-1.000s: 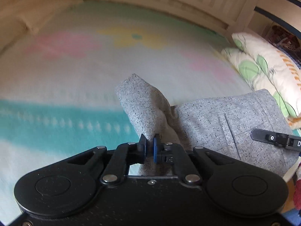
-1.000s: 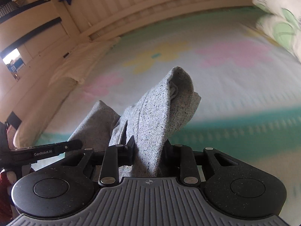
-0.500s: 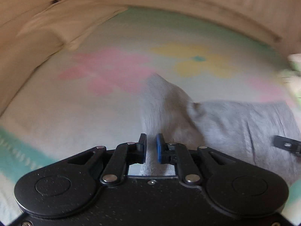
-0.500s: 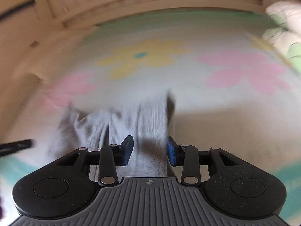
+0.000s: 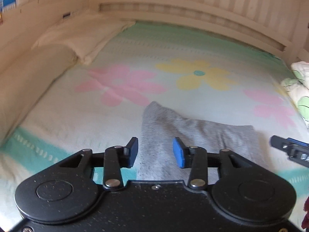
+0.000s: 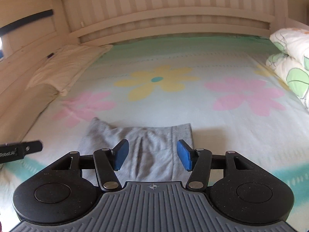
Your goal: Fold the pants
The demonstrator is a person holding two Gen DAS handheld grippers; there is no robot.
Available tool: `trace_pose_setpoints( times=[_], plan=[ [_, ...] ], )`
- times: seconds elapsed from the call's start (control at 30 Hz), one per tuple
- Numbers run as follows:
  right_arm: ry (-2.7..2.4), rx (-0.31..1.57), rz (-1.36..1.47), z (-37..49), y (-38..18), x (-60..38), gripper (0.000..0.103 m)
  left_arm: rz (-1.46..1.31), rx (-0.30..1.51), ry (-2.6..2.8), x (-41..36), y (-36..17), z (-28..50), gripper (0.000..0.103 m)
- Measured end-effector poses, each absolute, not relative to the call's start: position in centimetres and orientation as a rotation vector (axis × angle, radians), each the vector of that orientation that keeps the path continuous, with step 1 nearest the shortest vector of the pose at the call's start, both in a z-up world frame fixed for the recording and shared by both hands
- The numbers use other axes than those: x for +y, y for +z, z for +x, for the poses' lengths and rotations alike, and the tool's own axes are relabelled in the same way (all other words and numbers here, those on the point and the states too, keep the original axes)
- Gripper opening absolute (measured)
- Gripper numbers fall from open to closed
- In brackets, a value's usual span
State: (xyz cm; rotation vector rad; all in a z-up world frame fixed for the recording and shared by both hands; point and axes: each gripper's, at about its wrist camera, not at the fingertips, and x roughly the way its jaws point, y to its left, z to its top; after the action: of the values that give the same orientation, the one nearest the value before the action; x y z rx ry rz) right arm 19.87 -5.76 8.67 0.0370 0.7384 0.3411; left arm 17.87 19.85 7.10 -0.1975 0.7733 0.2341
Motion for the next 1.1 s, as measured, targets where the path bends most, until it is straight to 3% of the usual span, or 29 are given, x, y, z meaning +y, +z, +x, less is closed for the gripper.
trace_pose_setpoints(
  times=[0.13,0.5,1.1],
  plan=[
    [0.342,0.749,0.022,17.7,8.8,-5.6,0.054,-0.169,0.744,0.232,17.7,7.8,15.5,0.062],
    [0.294,0.794,-0.020,15.9,7.2,-5.5,0.054,-0.161,0.776,0.245,15.4,6.0,13.7,0.068],
    [0.298,0.864,-0.002,16.6,5.9,-4.6,0.054,-0.149,0.842,0.246,15.2,3.5,14.4,0.069]
  ],
)
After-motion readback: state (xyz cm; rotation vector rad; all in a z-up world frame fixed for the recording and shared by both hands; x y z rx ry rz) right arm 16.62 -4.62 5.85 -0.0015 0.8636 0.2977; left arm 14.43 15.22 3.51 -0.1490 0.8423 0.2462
